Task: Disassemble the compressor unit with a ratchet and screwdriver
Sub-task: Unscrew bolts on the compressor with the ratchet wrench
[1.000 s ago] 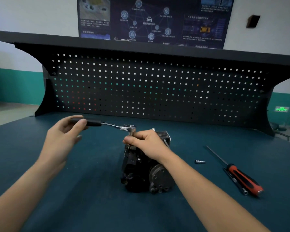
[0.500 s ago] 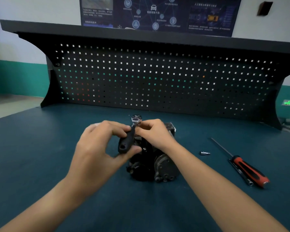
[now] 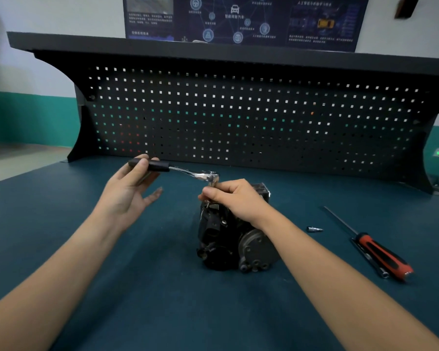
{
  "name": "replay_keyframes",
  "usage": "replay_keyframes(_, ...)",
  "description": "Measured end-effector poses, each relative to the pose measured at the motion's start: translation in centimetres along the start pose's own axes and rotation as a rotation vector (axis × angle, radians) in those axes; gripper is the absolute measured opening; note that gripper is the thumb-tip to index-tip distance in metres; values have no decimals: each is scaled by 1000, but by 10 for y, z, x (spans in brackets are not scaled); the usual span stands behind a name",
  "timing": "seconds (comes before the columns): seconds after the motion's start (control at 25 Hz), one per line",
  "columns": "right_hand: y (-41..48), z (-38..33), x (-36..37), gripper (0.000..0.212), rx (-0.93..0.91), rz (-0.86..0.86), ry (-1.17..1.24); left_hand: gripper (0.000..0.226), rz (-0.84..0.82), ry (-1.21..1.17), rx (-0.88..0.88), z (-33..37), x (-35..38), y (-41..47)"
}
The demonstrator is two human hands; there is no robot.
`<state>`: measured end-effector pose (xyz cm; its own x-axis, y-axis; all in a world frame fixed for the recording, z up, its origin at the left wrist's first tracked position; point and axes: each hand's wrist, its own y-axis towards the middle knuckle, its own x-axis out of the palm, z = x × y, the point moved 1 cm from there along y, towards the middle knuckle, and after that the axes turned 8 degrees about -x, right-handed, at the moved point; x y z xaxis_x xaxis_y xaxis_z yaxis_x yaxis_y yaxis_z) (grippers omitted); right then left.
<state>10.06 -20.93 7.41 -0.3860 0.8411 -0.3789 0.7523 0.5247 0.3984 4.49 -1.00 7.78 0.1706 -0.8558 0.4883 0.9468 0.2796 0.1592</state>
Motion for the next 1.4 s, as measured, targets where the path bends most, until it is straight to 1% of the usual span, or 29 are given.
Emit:
replay_keyframes(0.04,0,0,0,19,-3,5,-18,15,23,6,36,-2,1,0)
replay_keyframes(0.08,1,0,1,20,-6,18,-38,15,49,44,125,-2,3,-4)
replay_keyframes(0.12,2,1,1,22,-8,42,-61,16,74,121,256,0,6,-13)
replay_keyframes(0.2,3,1,1,21,-27,96,-87,18,81,362,563,4,12,-36)
replay_keyframes(0.24,2,1,1,16,-38,120,-68,20,64,483,703,3,17,-50)
replay_keyframes(0.28,1,1,1,8,-49,131,-38,21,38,587,814,0,22,-63)
replay_keyframes(0.32,1,0,1,5,-66,127,-15,21,14,686,912,-5,28,-75)
replay_keyframes(0.4,1,1,1,11,-91,119,-21,22,-35,857,1074,-17,39,-91)
replay_keyframes(0.44,1,1,1,9,-87,121,-28,25,-63,909,1114,-23,42,-94)
replay_keyframes(0.48,1,1,1,6,-80,124,-25,26,-83,923,1121,-26,44,-95)
replay_keyframes(0.52,1,1,0,7,-73,128,-18,24,-87,893,1087,-26,44,-94)
replay_keyframes(0.56,1,0,0,8,-63,126,4,23,-80,816,1004,-23,43,-91)
replay_keyframes(0.64,-1,-1,0,7,-36,106,51,24,-2,609,803,-14,34,-80)
replay_keyframes(0.72,-1,-3,1,9,-18,66,91,19,94,419,592,-3,16,-57)
replay_keyframes(0.76,-1,-4,1,10,-17,43,106,17,96,287,438,1,8,-43)
replay_keyframes(0.84,0,-5,2,10,-3,14,121,15,41,39,138,3,0,-20)
replay_keyframes(0.88,0,-5,2,10,8,14,116,14,25,-14,61,3,-2,-11)
replay_keyframes(0.92,0,-5,2,10,15,22,109,14,25,-24,39,1,-1,-5)
replay_keyframes(0.96,1,-5,2,11,18,36,100,14,33,-18,63,-1,0,-3)
replay_keyframes(1.04,1,-3,3,9,9,77,75,14,56,51,214,-1,6,-12)
replay_keyframes(1.16,2,-3,1,9,-31,153,16,18,69,320,528,1,9,-40)
replay_keyframes(1.24,1,-4,0,4,-38,157,22,21,4,496,695,-3,16,-63)
replay_keyframes(1.28,0,-5,0,4,-42,150,36,25,-38,533,739,-6,20,-71)
replay_keyframes(1.32,-1,-5,0,7,-47,145,50,25,-63,544,746,-9,22,-76)
replay_keyframes(1.36,-1,-4,0,8,-49,144,56,25,-62,522,715,-9,22,-75)
replay_keyframes(1.4,-1,-4,0,8,-50,147,58,24,-37,456,644,-6,20,-71)
